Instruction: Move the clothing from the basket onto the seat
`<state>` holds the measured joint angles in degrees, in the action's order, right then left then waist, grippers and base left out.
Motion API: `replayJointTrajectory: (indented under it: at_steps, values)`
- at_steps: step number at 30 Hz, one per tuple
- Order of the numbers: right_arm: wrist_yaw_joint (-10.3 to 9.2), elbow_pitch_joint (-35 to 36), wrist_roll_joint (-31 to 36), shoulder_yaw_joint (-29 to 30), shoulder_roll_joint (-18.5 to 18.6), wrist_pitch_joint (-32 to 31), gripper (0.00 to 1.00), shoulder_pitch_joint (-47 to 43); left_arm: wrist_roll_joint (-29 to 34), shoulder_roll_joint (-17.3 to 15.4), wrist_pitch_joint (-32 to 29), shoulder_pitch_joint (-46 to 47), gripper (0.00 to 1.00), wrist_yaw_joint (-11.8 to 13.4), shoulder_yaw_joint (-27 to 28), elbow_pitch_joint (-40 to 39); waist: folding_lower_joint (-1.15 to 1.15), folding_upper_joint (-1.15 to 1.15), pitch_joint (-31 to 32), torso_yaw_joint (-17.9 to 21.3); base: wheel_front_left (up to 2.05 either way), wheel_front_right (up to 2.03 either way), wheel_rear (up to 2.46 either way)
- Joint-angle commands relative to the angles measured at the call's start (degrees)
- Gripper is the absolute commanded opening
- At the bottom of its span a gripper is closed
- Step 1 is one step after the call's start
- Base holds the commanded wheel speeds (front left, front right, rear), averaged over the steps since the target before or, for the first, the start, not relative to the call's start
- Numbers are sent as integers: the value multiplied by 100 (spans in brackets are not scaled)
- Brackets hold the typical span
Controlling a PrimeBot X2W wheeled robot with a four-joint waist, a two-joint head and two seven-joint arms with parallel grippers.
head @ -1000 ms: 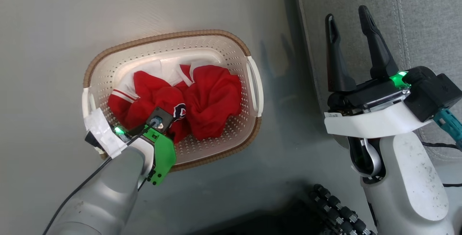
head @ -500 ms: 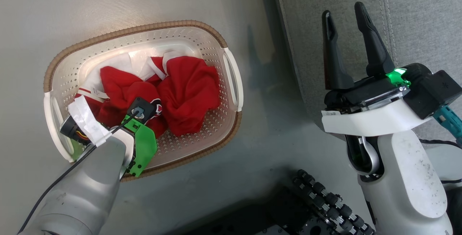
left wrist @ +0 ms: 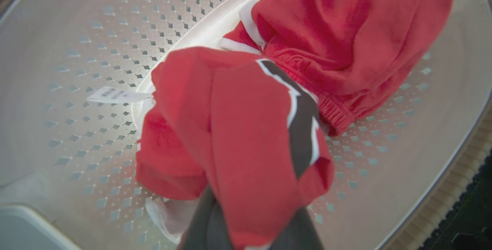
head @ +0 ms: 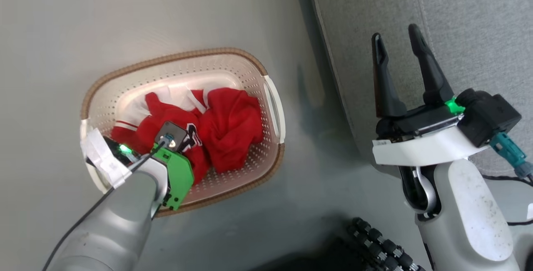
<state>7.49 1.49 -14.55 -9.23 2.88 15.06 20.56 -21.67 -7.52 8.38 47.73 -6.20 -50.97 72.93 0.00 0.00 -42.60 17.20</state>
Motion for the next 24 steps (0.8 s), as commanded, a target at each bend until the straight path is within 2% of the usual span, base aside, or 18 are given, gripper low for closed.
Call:
replayJointTrajectory:
  at_steps: [1, 11, 20, 24]
  values:
    - [0, -52, 80, 6, 6, 16, 100, -122, -58, 40, 142, -127, 0, -20, 19, -14, 0, 0, 597, -293, 0, 0, 0]
    - [0, -228, 415, 159, 50, 17, 100, -684, -557, 179, 677, -668, 0, -11, 455, -490, 0, 0, 1840, -803, 0, 0, 0]
    - [0, -288, 409, 351, 173, -3, 100, -1232, -497, -131, 684, -1552, 0, 386, 1388, -2792, 0, 0, 2722, -1253, 0, 0, 0]
    - [0, -169, 415, 431, 199, -128, 100, -1446, -375, -182, 685, -1989, 0, 470, 1849, -3746, 0, 0, 3019, -1406, 0, 0, 0]
